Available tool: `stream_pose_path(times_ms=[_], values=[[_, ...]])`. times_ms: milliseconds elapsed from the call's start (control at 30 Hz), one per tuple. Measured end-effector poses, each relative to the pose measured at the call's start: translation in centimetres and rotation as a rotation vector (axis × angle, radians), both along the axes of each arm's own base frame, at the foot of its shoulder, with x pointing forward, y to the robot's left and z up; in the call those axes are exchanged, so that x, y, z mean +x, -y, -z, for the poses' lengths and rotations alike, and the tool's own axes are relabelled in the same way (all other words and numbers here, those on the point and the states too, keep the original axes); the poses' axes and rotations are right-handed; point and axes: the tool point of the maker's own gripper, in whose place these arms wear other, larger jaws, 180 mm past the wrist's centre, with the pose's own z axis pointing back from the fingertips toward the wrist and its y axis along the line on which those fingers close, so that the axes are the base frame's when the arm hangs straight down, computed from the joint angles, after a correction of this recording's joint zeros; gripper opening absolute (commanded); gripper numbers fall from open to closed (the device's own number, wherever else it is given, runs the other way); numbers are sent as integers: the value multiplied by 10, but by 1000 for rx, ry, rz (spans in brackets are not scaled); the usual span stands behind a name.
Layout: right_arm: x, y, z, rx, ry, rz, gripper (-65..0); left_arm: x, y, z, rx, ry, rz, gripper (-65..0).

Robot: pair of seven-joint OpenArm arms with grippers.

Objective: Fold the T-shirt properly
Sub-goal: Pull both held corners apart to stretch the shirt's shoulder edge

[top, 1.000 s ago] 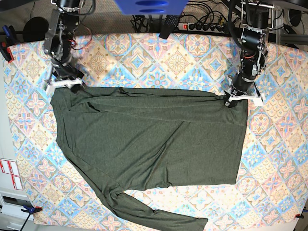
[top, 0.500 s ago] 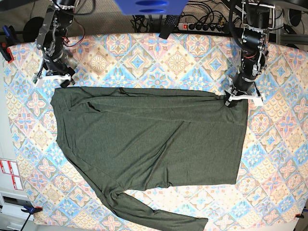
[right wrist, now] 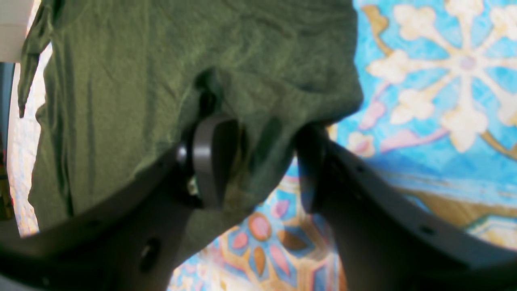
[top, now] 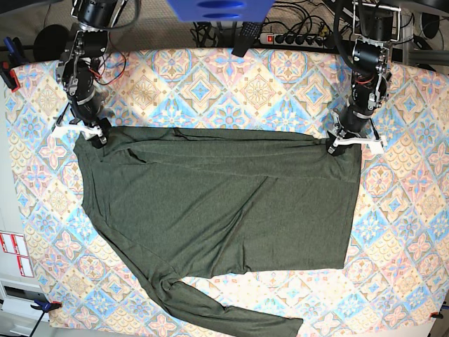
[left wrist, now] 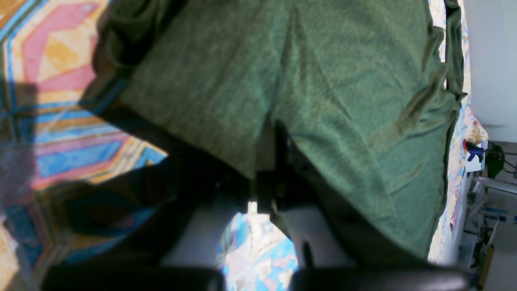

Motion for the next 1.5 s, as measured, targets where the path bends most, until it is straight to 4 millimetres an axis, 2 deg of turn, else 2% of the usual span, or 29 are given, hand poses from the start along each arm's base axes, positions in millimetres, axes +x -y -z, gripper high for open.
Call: stream_pose_path(times_ms=[100, 200, 300, 400, 467, 533, 633, 767, 1167, 1400, 1500], values=[[2, 0, 0, 5, 4, -2, -379, 0, 0, 0, 0, 0, 0, -650], [15, 1, -4, 4, 17, 6, -391, 0, 0, 0, 0, 1, 0, -650], [19, 0, -3, 11, 5, 6, -486, 0, 0, 0, -1, 0, 0, -650], [12, -1, 0, 14, -3, 10, -595, 0, 0, 0, 0, 0, 0, -650], [12, -2, -1, 16, -6, 6, -628, -3, 0, 1, 0, -4, 1, -650], [13, -2, -3, 15, -6, 5, -631, -8, 1, 2, -2, -6, 4, -650], [1, -1, -2, 18, -17, 7, -631, -16, -1, 1, 10, -17, 24, -650], [-15, 11, -4, -3, -30, 33, -631, -28, -6, 2, 22, -28, 32, -650], [-35, 17, -17, -58, -38, 9, -631, -50, -28, 0, 77, -67, 75, -650], [-38, 16, -17, -58, -43, 8, -631, -49, -28, -1, 77, -66, 73, -650], [-37, 14, -17, -54, -40, 7, -631, -36, -25, -4, 77, -49, 69, -650]])
